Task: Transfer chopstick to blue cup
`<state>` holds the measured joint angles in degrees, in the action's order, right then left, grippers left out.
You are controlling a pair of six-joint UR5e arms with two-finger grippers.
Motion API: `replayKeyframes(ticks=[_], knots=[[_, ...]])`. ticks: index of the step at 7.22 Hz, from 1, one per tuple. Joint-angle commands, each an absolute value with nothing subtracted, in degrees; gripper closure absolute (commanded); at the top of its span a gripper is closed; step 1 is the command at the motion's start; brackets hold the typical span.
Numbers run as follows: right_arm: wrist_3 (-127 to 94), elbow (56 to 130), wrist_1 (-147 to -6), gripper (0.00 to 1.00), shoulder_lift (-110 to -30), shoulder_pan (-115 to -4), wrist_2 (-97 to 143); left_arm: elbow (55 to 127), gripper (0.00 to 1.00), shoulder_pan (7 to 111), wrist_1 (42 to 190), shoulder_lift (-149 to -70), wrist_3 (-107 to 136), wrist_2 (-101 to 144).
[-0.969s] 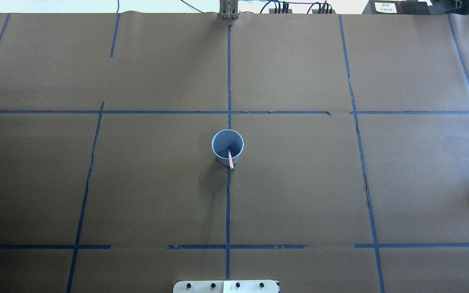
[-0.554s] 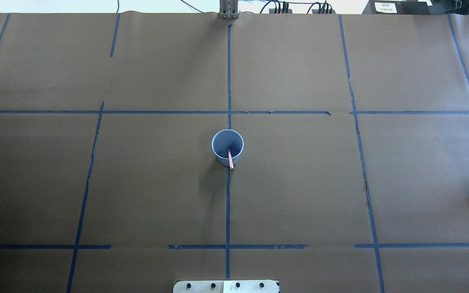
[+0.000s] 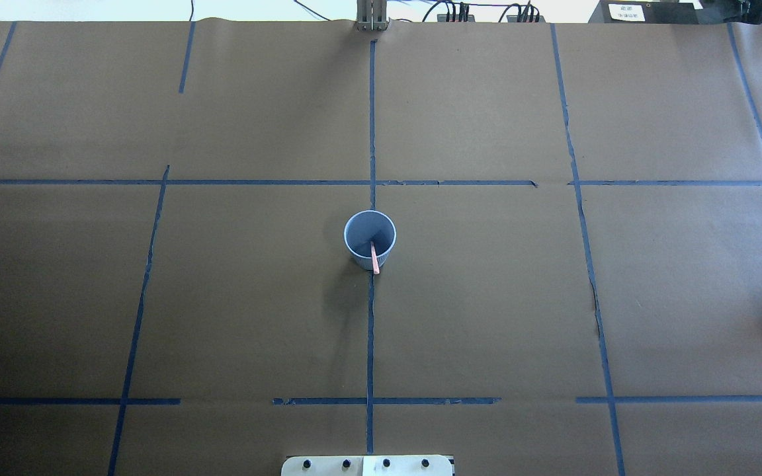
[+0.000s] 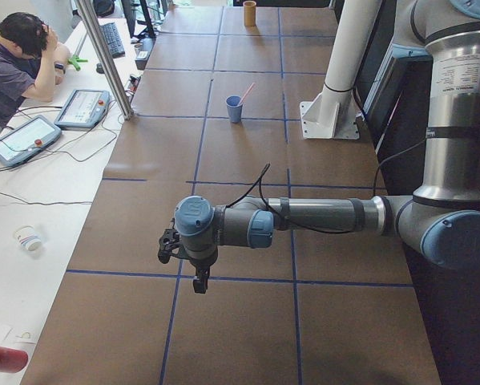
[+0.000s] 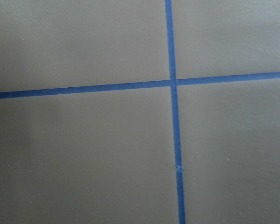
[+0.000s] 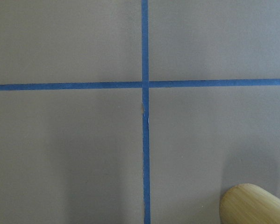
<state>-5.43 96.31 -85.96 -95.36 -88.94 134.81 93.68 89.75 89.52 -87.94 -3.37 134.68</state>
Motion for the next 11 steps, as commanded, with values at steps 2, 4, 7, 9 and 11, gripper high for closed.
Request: replayKeyframes(ticks=[2, 4, 7, 9, 11], knots=[[-5.36, 96.15, -86.13, 0.0, -95.36, -88.95, 134.82, 95.02, 0.0, 89.65, 86.22, -87.63, -5.89, 134.82], [-5.27, 96.33, -86.13, 0.0, -95.36, -88.95, 134.82, 94.83, 0.0, 89.65, 86.31, -87.45, -5.98, 135.09], [-4.92, 96.33, -86.13, 0.0, -95.27, -89.12, 135.0, 94.75, 0.0, 89.65, 86.31, -87.36, -5.98, 135.18], [-4.92, 96.42, -86.13, 0.0, -95.27, -89.12, 135.0, 94.66, 0.0, 89.65, 86.4, -87.36, -5.98, 135.18], [-5.18, 96.42, -86.13, 0.0, -95.36, -89.12, 135.0, 94.66, 0.0, 89.65, 86.48, -87.45, -5.98, 135.18]])
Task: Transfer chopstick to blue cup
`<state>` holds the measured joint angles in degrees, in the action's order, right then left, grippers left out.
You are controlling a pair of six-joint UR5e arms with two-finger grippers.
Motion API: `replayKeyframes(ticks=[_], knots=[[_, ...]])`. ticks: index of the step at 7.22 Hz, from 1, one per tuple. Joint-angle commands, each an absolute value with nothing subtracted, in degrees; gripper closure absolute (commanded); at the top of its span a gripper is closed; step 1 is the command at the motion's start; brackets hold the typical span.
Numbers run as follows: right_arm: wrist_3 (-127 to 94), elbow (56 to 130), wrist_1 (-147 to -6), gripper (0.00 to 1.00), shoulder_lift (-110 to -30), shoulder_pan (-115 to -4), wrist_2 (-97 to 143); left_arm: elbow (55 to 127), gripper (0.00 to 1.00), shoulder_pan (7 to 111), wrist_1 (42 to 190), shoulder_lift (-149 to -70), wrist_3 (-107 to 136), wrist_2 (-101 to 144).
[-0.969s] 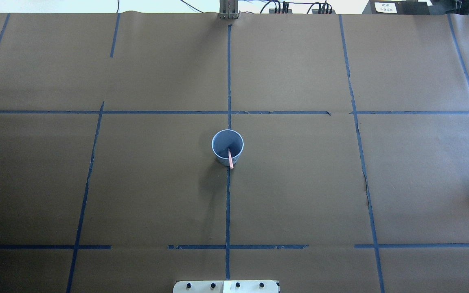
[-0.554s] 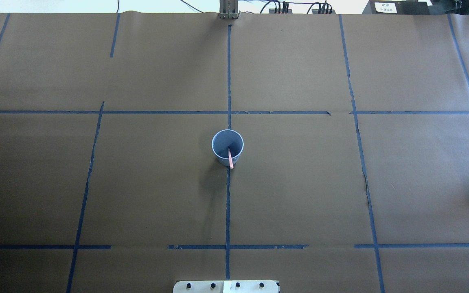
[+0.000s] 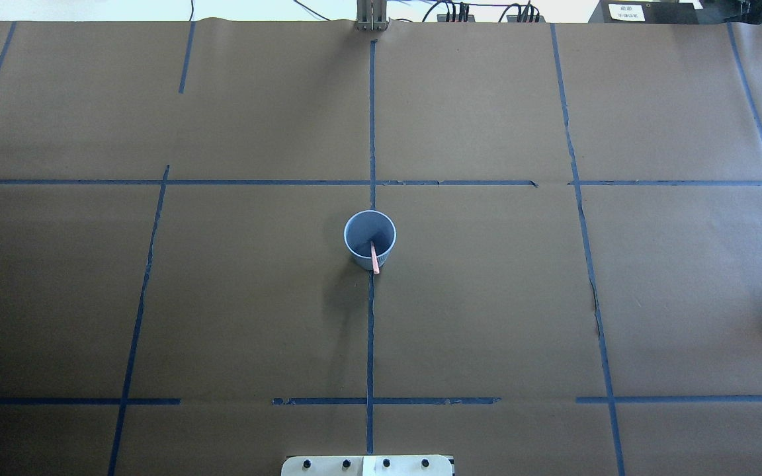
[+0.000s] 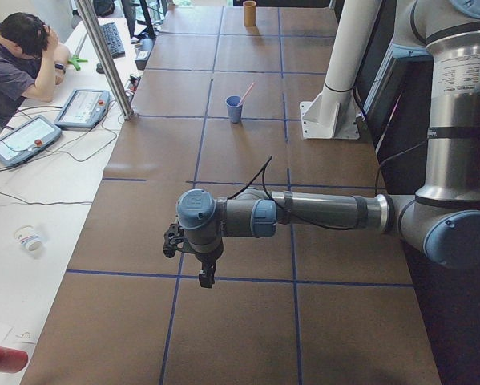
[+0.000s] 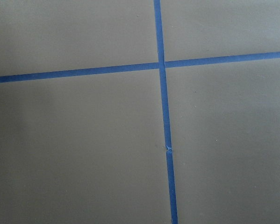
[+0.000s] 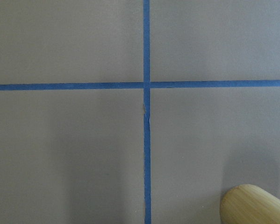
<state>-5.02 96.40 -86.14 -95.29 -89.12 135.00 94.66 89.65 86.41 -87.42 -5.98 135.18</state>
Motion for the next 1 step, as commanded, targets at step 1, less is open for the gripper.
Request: replayKeyframes(ticks=[1], knots=[[-5.19, 96.33, -86.05, 0.0, -95.36, -89.12, 135.0, 94.66, 0.0, 89.65, 86.48, -87.45, -5.98, 135.18]])
